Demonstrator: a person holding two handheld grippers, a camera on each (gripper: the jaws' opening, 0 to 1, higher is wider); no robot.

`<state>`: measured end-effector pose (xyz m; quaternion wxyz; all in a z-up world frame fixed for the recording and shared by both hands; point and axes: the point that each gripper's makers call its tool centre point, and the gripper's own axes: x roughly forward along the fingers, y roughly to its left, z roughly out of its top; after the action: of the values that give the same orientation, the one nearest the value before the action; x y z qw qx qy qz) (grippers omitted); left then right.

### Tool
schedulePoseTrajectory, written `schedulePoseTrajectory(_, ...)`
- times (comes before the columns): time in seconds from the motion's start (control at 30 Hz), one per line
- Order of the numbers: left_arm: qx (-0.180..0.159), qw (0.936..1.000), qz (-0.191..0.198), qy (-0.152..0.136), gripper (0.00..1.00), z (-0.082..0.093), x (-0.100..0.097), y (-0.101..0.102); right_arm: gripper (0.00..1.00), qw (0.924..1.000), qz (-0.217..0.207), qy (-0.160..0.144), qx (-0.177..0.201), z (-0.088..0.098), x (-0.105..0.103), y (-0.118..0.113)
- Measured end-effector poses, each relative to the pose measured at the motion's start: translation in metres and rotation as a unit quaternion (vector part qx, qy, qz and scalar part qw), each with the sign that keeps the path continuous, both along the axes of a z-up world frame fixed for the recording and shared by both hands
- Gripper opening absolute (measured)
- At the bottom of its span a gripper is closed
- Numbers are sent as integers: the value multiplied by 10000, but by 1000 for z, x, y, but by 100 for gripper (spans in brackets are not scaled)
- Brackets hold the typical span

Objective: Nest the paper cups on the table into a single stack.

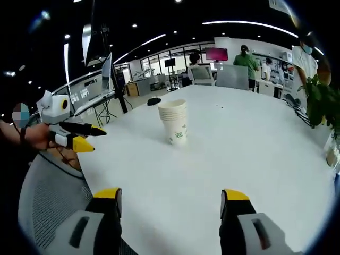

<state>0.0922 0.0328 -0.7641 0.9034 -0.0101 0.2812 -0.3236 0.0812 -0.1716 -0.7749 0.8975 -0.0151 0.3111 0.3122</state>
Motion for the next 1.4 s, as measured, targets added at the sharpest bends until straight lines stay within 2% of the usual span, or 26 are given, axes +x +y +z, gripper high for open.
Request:
schedulePoseTrajectory(0.13,-79,10000,56,12,59,2,-3,1,78,9998,-143,82,78,-2,-5,-9)
schedulePoseTrajectory(0.23,-253,9997,60,-32,62,6,-1,-2,80,9993,-319,-72,178,6,-1,-12)
schedulePoseTrajectory(0.3,-221,9997,117,60,61,3,-3,1,80,9992,-354,-102,183,8,-4,-13)
schedulePoseTrajectory(0.37,-226,9995,184,80,60,1,-1,8,80,9987,-446,-2,228,2,-5,-20)
schedulePoseTrajectory(0.5,-298,9992,254,40,60,4,0,9,80,9975,-589,8,394,5,-4,-23)
schedulePoseTrajectory(0.8,-34,10000,63,-66,59,1,-4,3,80,9995,-279,96,148,2,-13,-8)
schedulePoseTrajectory(1.03,-66,9999,89,-83,58,1,-4,4,80,9994,-264,192,98,-6,-13,-12)
schedulePoseTrajectory(1.1,25,9999,64,-138,59,0,-2,5,80,9994,-209,244,95,-7,-14,-9)
schedulePoseTrajectory(1.17,57,9998,20,-184,63,0,-2,3,80,9997,-151,195,46,-7,-15,-8)
schedulePoseTrajectory(1.23,-5,9999,-58,-161,62,1,-6,-1,80,9998,-73,179,-40,-10,-15,-7)
schedulePoseTrajectory(1.4,261,9991,-278,-193,60,-3,-10,-8,80,9996,82,167,-190,-12,-18,-3)
